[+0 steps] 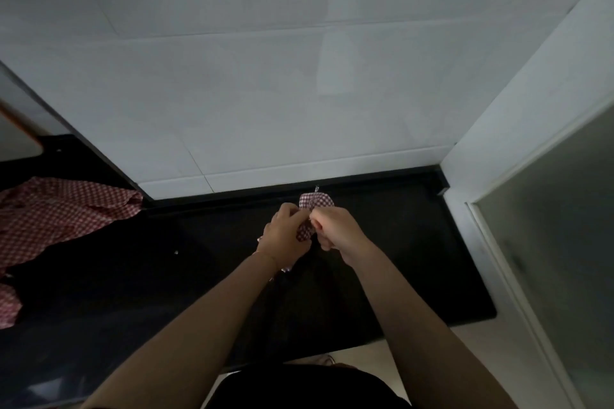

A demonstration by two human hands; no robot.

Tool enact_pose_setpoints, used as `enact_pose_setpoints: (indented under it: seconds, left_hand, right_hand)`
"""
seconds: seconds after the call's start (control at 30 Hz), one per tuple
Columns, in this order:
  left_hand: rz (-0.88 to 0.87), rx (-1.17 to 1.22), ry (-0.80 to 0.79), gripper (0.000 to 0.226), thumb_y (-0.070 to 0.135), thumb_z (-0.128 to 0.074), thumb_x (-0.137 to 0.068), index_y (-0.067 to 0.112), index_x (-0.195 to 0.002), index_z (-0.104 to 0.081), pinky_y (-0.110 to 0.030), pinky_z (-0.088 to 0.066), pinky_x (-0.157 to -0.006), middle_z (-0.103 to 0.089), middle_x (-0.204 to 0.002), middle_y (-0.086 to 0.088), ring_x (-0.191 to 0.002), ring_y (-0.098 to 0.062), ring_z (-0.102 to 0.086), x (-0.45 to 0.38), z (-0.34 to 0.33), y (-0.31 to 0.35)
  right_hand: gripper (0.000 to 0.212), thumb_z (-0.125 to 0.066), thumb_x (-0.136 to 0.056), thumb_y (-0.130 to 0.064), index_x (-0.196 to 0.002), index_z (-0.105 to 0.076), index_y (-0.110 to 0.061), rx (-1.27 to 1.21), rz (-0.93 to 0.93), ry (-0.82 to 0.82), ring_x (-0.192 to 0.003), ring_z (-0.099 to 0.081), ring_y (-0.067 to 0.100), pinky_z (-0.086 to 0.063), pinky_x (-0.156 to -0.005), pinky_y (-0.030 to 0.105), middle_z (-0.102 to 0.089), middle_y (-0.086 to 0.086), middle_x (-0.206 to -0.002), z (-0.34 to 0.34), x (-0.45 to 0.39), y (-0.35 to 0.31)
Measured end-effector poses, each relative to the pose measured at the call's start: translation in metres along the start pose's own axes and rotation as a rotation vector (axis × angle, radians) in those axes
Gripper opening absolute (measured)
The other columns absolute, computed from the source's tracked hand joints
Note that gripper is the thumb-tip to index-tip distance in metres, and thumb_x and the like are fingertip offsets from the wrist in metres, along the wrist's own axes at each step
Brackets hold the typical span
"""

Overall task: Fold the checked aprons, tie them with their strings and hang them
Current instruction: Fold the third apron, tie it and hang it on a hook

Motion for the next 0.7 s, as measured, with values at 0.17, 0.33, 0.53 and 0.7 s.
enact_pose_setpoints:
  seconds: [0.17, 0.33, 0.53, 0.7]
  left_hand:
    - [-0.011, -0.069, 0.187, 0.067, 0.037, -0.075, -0.072, 0.027, -0.132, -0.047, -0.039, -0.052, -0.085, -0.060, -0.119, 0.001, -0.104, -0.020, -0.060, -0.006, 0.043, 0.021]
    - [-0.127, -0.298, 0.110, 0.060, 0.071, -0.055, -0.064, 0.029, -0.105, -0.068, -0.032, -0.052, -0.080, -0.070, -0.099, 0.006, -0.094, -0.017, -0.065, -0.024, 0.121, 0.083]
    - [-0.289, -0.581, 0.159, 0.044, 0.059, -0.064, -0.081, 0.032, -0.116, -0.066, -0.032, -0.050, -0.085, -0.069, -0.112, 0.007, -0.106, -0.018, -0.062, -0.026, 0.211, 0.179]
    - [-0.393, -0.657, 0.288, 0.037, 0.058, -0.062, -0.082, 0.030, -0.106, -0.069, -0.033, -0.051, -0.082, -0.070, -0.103, 0.006, -0.098, -0.018, -0.062, -0.004, 0.268, 0.239]
  right_hand:
    - [0.033, -0.050, -0.080, -0.008, -0.049, -0.042, -0.015, -0.031, 0.053, 0.144, -0.045, -0.044, 0.016, -0.041, -0.056, 0.028, -0.043, 0.001, -0.045, 0.031, 0.008, -0.037]
    - [0.026, -0.056, -0.083, -0.021, -0.058, -0.049, -0.015, 0.239, 0.355, 0.295, -0.061, -0.045, 0.015, -0.039, -0.065, 0.033, -0.045, 0.001, -0.061, 0.081, 0.033, -0.100]
    - [0.030, -0.071, -0.084, -0.028, -0.114, -0.070, -0.021, 0.719, 0.821, 0.268, -0.105, -0.059, 0.015, -0.049, -0.090, 0.037, -0.063, -0.004, -0.111, 0.100, 0.103, -0.193]
    - [0.018, -0.080, -0.076, -0.026, -0.089, -0.073, -0.016, 0.651, 0.967, 0.358, -0.082, -0.064, 0.014, -0.052, -0.073, 0.031, -0.067, -0.003, -0.090, 0.112, 0.150, -0.244]
Point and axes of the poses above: each hand's wrist, its own x-axis away from the middle knuckle, its own z-axis out of the back of the hand, y = z × x, the point moved 3 cm from there along -x, towards the middle knuckle
